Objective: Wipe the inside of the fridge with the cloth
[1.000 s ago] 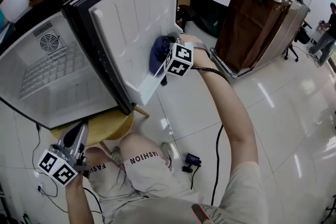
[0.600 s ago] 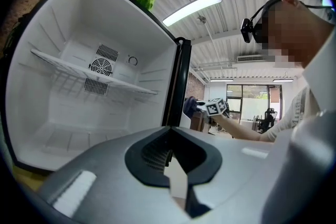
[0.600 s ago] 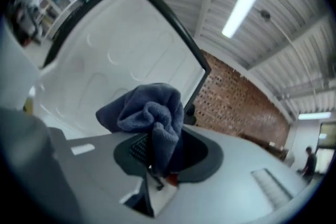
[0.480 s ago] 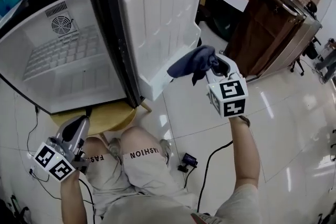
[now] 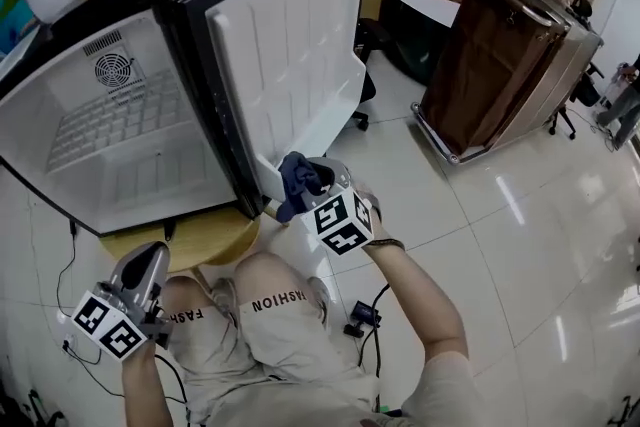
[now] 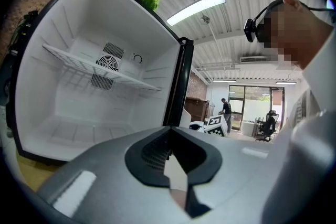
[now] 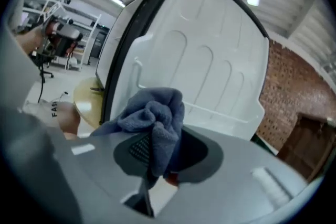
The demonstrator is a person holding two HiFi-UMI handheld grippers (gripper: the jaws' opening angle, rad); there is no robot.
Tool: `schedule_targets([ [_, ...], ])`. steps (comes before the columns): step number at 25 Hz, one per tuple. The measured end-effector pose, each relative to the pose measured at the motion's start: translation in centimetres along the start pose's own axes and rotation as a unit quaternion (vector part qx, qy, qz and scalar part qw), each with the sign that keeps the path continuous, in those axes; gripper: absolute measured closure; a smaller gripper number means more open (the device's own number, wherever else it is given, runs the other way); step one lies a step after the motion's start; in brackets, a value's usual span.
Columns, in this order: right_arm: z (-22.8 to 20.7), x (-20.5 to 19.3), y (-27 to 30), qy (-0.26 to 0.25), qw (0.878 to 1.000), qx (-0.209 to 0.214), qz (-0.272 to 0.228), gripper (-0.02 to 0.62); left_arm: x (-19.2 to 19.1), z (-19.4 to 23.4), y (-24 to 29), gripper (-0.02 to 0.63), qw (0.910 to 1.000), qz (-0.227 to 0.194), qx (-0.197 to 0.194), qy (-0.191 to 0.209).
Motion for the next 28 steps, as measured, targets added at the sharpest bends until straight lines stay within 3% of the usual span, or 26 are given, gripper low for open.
schedule_targets([
  [8,-3.3,1.0,4.3,-0.114,0.989,-0.089,-0.015,0.506,-0.2,1.0,-0.5,0.605,0.9999,0.002,0.011,-0.006],
  [13,-10.2,-2.0,7.3,-0.077,0.984,-0.154,0.036,0.506,-0.1,1.4,-0.4,0.605,0.9999,0.003,0.008,-0.006],
  [19,-17.5,-4.9,9.2,-0.037,0.967,-0.233,0.098,0.506,-0.3,1.3,-1.2,0.605,0.9999,-0.001,0.013,-0.010],
  [22,-18.1,-6.2,6.6,-0.012,0.963,-0.255,0.089,0.505,0.0,1.5,-1.7,0.605,0.9999,-0.006,0.013,-0.008],
  [25,-17.9,-6.0,0.3,0.025,0.958,-0.282,0.042,0.505,0.9,1.8,-2.3,0.605,0.9997,-0.021,0.014,0.002],
  [28,-14.9,-3.8,-6.6,0.011,0.959,-0.285,0.003,0.505,0.8,2.6,-3.7,0.606,0.9995,-0.022,0.023,0.006],
])
Point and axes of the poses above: the fingertips, and each gripper's own axes: y forward along the fingers, z to its left, x out of its top, the point moved 4 cm from there along -y, backward along the fingers, and after that the axes turned 7 degrees about z, right-handed, at the moved point
